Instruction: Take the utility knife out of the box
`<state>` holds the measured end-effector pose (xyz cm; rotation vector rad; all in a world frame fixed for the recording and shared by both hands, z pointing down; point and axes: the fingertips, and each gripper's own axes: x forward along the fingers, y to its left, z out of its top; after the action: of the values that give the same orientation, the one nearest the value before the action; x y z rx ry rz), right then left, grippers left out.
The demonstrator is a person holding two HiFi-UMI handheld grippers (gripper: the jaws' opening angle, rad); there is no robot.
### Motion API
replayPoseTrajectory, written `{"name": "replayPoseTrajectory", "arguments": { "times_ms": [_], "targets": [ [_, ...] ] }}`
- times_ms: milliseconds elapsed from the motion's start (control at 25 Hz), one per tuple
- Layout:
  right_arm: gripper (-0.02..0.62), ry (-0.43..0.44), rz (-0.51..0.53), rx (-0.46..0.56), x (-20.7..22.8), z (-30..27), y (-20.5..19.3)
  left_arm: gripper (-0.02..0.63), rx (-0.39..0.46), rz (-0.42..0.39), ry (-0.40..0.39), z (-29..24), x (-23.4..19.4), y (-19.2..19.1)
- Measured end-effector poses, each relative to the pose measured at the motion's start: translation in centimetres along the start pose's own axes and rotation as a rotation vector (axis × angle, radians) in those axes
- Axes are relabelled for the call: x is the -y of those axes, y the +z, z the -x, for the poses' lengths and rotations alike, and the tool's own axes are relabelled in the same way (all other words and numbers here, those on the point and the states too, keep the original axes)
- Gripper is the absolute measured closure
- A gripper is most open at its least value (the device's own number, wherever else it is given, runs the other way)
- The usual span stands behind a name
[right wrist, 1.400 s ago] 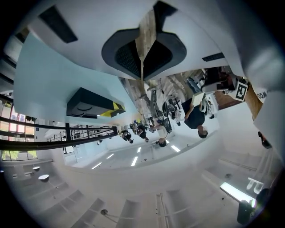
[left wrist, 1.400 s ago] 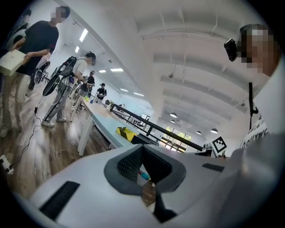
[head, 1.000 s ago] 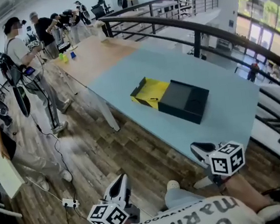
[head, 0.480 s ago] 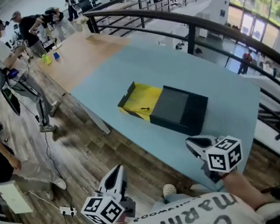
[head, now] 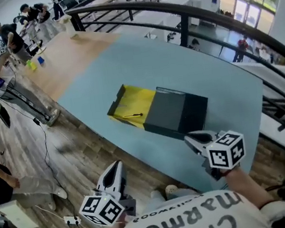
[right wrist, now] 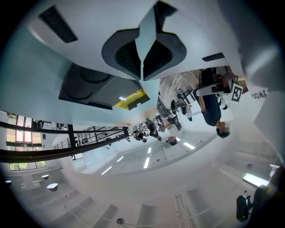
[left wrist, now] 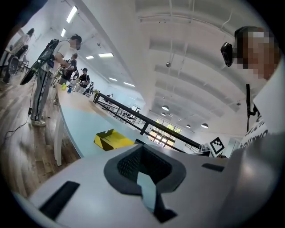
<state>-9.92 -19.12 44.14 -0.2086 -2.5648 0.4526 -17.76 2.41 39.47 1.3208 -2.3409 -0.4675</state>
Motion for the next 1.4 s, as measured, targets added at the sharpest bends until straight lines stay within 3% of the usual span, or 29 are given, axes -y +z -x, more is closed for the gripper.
{"name": "replayPoseTrajectory", "arguments": {
  "times_ms": [560, 1400],
  "targets": [
    [0.552, -0.041, -0.053, 0.014, 2.2, -2.9, 1.4, 0.604, -0.064, 0.001, -0.064, -5.6, -2.1, 0.9],
    [0.552, -0.357, -0.251, 0.118, 5.4, -11.2, 7.2, 0.604, -0.297, -0.069, -0.400, -21.1, -10.7, 7.8]
  ]
}}
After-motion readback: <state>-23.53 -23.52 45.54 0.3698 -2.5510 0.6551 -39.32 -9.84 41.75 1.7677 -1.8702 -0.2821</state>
